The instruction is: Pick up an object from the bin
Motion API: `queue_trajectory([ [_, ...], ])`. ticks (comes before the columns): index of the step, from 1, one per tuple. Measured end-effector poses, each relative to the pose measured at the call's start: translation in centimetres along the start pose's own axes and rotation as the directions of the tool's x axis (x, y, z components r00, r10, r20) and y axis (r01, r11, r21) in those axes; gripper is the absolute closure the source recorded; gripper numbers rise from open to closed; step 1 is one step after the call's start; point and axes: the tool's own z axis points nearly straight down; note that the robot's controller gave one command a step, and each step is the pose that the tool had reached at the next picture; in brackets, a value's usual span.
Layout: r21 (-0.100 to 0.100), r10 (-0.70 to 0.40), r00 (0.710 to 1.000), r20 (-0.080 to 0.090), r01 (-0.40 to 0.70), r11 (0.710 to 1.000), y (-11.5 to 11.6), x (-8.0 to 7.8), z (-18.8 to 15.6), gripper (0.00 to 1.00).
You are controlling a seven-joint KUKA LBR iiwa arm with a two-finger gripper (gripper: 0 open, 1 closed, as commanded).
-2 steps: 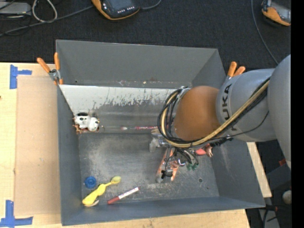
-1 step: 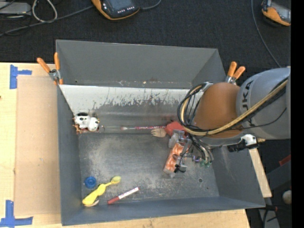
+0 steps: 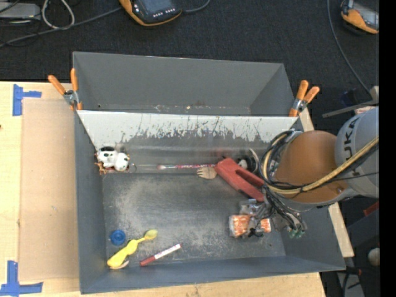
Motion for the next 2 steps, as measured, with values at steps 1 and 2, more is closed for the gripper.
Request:
queue_trajectory([
  [1,0.000,0.001,1.000,0.000,-0.001,1.000,0.0,0.0,0.0,1.00],
  [2,-0.001,0.043,0.999,-0.006,-0.043,0.999,0.1,0.3,-5.9,1.00],
])
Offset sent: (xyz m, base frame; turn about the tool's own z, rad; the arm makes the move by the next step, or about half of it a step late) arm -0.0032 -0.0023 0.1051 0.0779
